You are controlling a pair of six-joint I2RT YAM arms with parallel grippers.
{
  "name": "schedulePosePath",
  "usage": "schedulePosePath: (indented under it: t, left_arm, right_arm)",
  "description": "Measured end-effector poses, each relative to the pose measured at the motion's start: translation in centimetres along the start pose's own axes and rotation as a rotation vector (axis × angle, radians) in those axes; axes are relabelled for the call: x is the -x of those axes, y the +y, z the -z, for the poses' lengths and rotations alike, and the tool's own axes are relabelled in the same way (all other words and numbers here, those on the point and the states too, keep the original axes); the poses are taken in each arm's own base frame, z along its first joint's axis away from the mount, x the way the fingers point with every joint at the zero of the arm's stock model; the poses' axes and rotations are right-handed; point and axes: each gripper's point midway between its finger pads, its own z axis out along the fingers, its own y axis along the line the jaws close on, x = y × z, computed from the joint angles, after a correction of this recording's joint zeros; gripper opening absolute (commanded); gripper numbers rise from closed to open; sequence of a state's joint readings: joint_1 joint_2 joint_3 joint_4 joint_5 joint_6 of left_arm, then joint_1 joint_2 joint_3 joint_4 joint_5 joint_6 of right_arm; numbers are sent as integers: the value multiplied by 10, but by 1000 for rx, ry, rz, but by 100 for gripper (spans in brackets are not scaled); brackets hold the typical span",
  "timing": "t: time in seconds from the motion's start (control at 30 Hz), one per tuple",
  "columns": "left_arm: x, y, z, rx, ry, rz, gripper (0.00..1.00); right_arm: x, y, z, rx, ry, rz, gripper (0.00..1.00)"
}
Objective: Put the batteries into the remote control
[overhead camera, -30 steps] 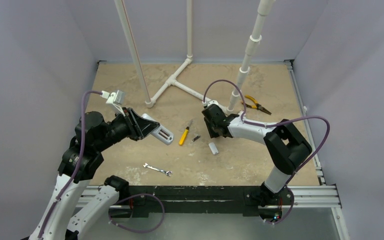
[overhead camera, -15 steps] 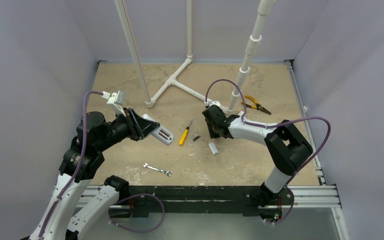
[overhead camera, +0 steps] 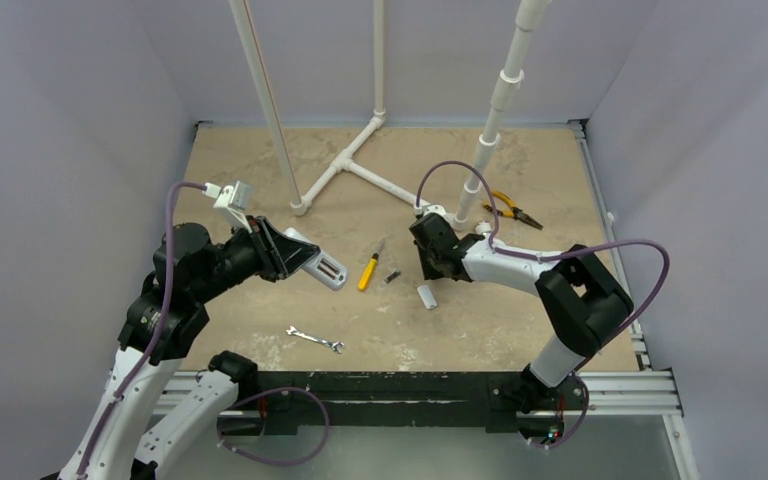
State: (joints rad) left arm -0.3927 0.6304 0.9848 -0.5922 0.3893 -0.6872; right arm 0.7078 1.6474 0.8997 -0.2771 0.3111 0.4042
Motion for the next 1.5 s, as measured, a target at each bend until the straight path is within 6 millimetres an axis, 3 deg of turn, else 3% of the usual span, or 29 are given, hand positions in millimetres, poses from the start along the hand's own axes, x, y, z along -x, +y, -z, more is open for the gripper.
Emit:
schedulePosePath:
  t: [0.3,0.63,1.0,1.13,1.33,1.5]
  left_arm:
    - [0,0,0,-1,0,0,0]
    - [0,-1,0,-2,-2,0,0]
    - [0,0,0,1,1,0,0]
    - [-1,3,0,13,12,-25,0]
    - [2,3,3,12,-1,-81,0]
    - [4,-14,3,-111,-43,-131,0]
  right_arm:
    - [0,2,-1,21,4,-8,21]
    - [0,3,-2,35,8,1,0]
    - [1,2,2,60,-7,41,0]
    - [-8,-3,17,60,-7,104,0]
    - [13,35,66,182,-200,196,0]
    - [29,30,108,273,-408,152,0]
